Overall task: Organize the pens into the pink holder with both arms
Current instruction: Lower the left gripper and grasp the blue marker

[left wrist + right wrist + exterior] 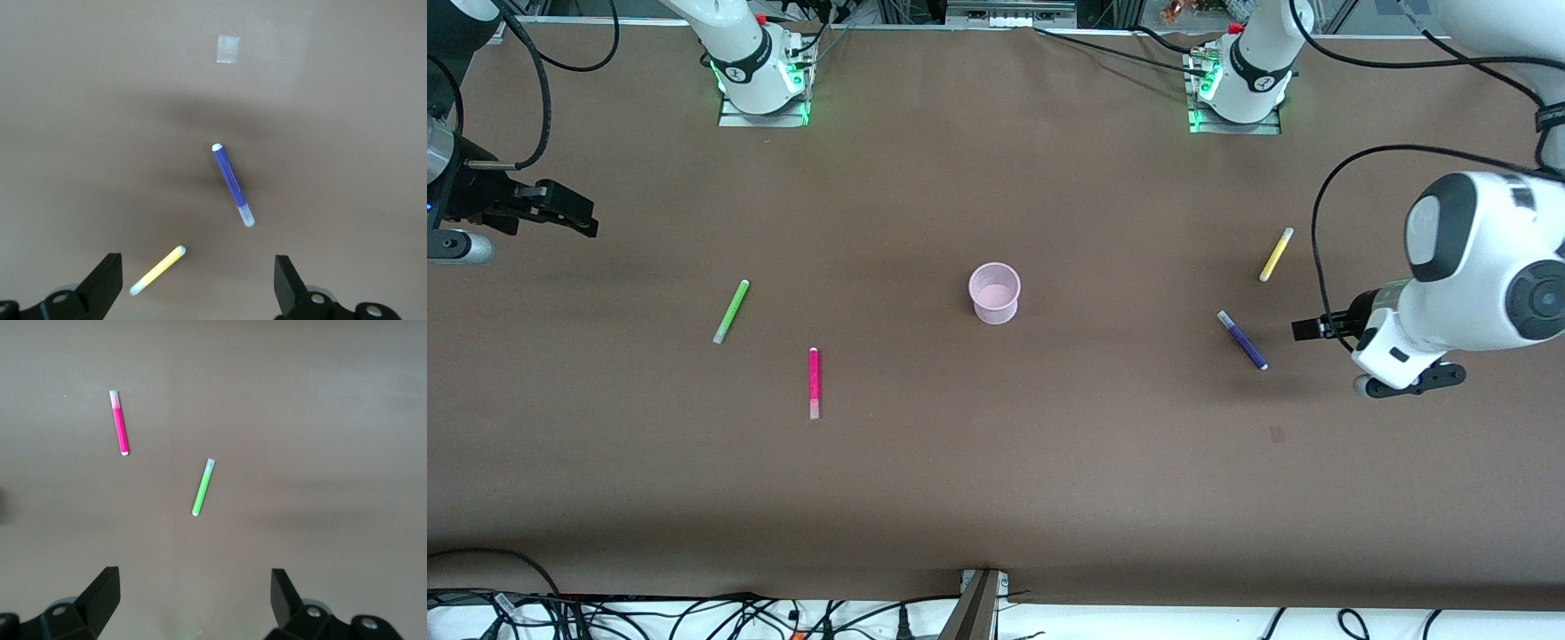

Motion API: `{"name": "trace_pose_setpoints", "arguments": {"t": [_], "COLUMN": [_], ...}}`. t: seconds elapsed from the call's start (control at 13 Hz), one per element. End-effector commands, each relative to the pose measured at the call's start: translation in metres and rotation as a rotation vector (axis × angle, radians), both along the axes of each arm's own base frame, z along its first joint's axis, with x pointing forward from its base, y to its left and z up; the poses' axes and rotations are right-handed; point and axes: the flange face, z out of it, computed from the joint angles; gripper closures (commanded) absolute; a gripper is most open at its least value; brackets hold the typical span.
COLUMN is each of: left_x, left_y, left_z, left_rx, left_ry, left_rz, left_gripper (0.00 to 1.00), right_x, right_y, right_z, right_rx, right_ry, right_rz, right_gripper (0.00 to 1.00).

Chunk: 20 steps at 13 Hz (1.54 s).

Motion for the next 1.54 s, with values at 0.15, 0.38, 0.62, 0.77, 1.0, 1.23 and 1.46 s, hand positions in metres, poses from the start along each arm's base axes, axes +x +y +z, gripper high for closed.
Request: {"name": "trace_pose_setpoints", "arguments": {"t": [0.15, 0.38, 0.62, 0.77, 1.0, 1.23, 1.46], "left_x": [-0.036, -0.049, -0.048, -0.048, -0.046, -0.045, -0.046], "left_y": [-0.005, -0.007, -0.009, -0.014, -0.015, -0.019, -0.023], "left_z": [-0.078, -0.118, -0.144, -0.161, -0.168, -0.183, -0.190], "left_rx": [0.034, 0.037, 0.039, 0.042, 0.044, 0.044, 0.049], "left_ry": [-0.083, -0.110, -0.150, -0.157, -0.153, -0.168, -0.163], "left_rz": [0.243, 0.274, 0.315, 0.340, 0.342, 0.357, 0.365], "left_gripper": [0.00, 0.00, 0.00, 0.00, 0.07, 0.17, 0.25], "right_x": [0.004, 0.005, 0.006, 0.010, 0.012, 0.012, 0.012], "right_y": [-0.003, 0.003, 0.004, 0.006, 0.006, 0.006, 0.007], "right_z": [0.006, 0.011, 0.010, 0.004, 0.003, 0.003, 0.003], "right_rx": [0.002, 0.002, 0.001, 0.003, 0.003, 0.003, 0.004], "right_ry": [-0.040, -0.051, -0.051, -0.051, -0.056, -0.056, -0.055], "right_rz": [0.015, 0.028, 0.013, 0.024, 0.029, 0.029, 0.030], "right_gripper": [0.00, 0.00, 0.00, 0.00, 0.00, 0.00, 0.00]}}
